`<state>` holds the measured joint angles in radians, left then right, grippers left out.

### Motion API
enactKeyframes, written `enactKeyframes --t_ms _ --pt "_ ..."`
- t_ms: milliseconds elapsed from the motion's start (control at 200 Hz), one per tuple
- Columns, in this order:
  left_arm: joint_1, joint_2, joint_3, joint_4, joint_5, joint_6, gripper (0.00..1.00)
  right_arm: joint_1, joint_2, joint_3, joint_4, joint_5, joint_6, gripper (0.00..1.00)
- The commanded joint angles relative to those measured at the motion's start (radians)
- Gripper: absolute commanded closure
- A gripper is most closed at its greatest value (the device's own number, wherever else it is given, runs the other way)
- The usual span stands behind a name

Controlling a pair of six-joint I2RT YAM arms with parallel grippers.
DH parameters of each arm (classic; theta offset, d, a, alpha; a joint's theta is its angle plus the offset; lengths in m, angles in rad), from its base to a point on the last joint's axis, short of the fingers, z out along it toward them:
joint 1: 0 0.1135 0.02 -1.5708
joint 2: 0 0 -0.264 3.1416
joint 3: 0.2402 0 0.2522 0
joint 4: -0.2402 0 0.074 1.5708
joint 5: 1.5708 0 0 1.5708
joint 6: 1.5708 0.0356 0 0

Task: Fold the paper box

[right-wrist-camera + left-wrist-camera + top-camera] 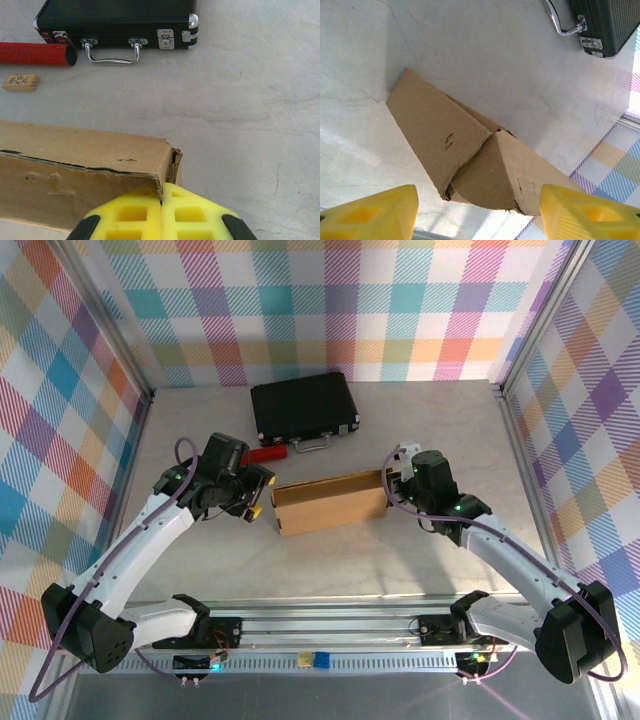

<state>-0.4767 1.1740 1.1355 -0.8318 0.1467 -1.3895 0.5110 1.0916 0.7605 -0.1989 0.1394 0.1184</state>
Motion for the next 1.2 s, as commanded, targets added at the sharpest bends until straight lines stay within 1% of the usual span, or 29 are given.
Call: enactKeyframes --t_ms 0,55,75,105,125,145,205,275,330,385,505,620,745,895,910,965,1195 --pt "-0.018 -0.011 -0.011 0.061 -0.013 -0.143 0.28 0.011 0.019 -0.034 -0.077 -0.006 -0.004 1.00" --pt "-0.031 -0.013 -0.015 0.080 -0.035 -0.204 0.26 0.011 0.020 -0.032 -0.077 -0.009 -0.003 1.00" --pt "-0.040 -0.017 -0.017 0.083 -0.048 -0.221 0.20 0.011 0.021 -0.033 -0.076 -0.009 -0.003 1.00" --pt "-0.055 -0.022 -0.021 0.089 -0.071 -0.281 0.18 0.011 0.022 -0.031 -0.077 -0.009 -0.001 1.00" --pt "-0.067 -0.027 -0.024 0.095 -0.083 -0.306 0.11 0.011 0.023 -0.031 -0.077 -0.009 0.000 1.00" --pt "-0.079 -0.028 -0.026 0.099 -0.093 -0.329 0.08 0.012 0.024 -0.029 -0.077 -0.009 0.001 1.00" --pt "-0.111 -0.029 -0.034 0.105 -0.100 -0.401 0.06 0.013 0.025 -0.027 -0.078 -0.011 0.001 1.00" --pt "-0.155 -0.046 -0.049 0.085 -0.126 -0.483 0.10 0.012 0.028 -0.027 -0.079 -0.011 0.001 1.00" --pt "-0.179 -0.065 -0.069 0.076 -0.153 -0.549 0.16 0.012 0.030 -0.025 -0.079 -0.009 0.003 1.00" --pt "-0.188 -0.076 -0.085 0.080 -0.167 -0.576 0.19 0.012 0.031 -0.023 -0.078 -0.011 0.002 1.00" --pt "-0.188 -0.071 -0.121 0.143 -0.189 -0.596 0.20 0.012 0.036 -0.023 -0.077 -0.013 0.006 1.00" --pt "-0.188 -0.049 -0.156 0.229 -0.224 -0.595 0.23 0.012 0.034 -0.024 -0.077 -0.015 0.005 1.00" --pt "-0.189 -0.033 -0.185 0.278 -0.237 -0.595 0.25 0.012 0.030 -0.026 -0.083 -0.012 0.006 1.00" --pt "-0.189 -0.044 -0.208 0.288 -0.281 -0.593 0.36 0.012 0.021 -0.032 -0.082 -0.014 0.006 1.00" --pt "-0.189 -0.046 -0.211 0.290 -0.283 -0.593 0.39 0.012 0.020 -0.034 -0.082 -0.015 0.005 1.00" --pt "-0.189 -0.045 -0.221 0.294 -0.285 -0.594 0.43 0.012 0.019 -0.036 -0.081 -0.015 0.006 1.00" --pt "-0.189 -0.054 -0.263 0.326 -0.296 -0.590 0.44 0.012 0.015 -0.041 -0.076 -0.015 0.005 1.00"
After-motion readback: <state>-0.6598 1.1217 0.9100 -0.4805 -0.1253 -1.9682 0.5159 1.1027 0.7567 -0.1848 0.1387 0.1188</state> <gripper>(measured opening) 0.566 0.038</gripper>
